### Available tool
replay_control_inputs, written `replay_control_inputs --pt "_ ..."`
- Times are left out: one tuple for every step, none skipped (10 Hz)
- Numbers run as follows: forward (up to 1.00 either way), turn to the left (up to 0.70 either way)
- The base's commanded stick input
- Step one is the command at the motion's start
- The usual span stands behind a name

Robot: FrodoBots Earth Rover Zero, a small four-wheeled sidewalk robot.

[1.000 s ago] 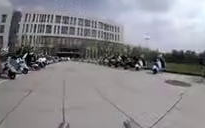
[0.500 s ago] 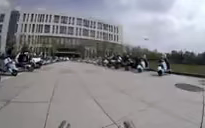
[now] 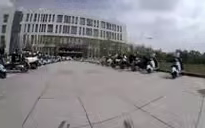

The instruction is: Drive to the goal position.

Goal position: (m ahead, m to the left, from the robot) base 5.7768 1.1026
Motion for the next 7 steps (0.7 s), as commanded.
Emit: replay_control_inputs --pt "0.0 0.0" --pt "0.0 0.0" --pt "0.0 0.0" --pt "0.0 0.0" --pt "0.0 0.67" --pt "0.0 1.0" --pt "0.0 0.87"
